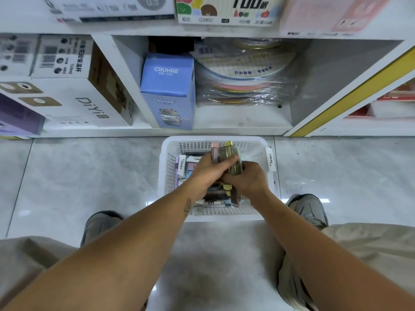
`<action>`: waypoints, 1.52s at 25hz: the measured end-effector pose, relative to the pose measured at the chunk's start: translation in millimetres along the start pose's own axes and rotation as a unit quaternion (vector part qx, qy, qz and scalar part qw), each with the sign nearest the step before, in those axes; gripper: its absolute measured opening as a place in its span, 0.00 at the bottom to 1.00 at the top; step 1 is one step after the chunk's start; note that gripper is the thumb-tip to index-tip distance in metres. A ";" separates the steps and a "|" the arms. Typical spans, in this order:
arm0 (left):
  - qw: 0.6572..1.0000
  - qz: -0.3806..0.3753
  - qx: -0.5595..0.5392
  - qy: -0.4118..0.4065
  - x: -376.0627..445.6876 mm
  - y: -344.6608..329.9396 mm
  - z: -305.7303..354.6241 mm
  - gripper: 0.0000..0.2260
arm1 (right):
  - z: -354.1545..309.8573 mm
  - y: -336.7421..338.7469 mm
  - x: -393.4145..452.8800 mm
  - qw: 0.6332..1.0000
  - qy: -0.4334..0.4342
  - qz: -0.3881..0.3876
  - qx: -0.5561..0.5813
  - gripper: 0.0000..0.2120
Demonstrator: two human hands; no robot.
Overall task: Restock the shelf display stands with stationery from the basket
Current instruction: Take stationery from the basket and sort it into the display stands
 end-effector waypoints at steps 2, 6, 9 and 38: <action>0.996 -0.055 -0.064 0.030 -6.1 -11.2 -7.9 0.17 | -13.2 -5.0 -8.3 0.998 0.042 -0.040 0.034 0.08; 0.981 -0.070 -0.165 0.073 -9.4 -5.8 -27.9 0.18 | -28.5 -13.2 -22.4 0.959 0.058 -0.204 0.187 0.16; 0.968 -0.088 -0.218 0.085 -12.6 1.0 -35.4 0.17 | -22.0 -2.3 -19.0 0.955 0.003 -0.191 0.228 0.13; 0.987 -0.101 -0.109 -0.058 -214.0 44.0 189.6 0.10 | -221.9 121.7 -188.1 0.962 0.154 -0.138 0.177 0.08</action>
Point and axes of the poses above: each hand's wrist, its own x-axis towards the middle knuckle, its own y-axis out of the back of the hand, z = x × y, the point moved 7 cm from there along x, towards the middle knuckle, and after that the axes turned 8 degrees about x, right-handed, at the moved point
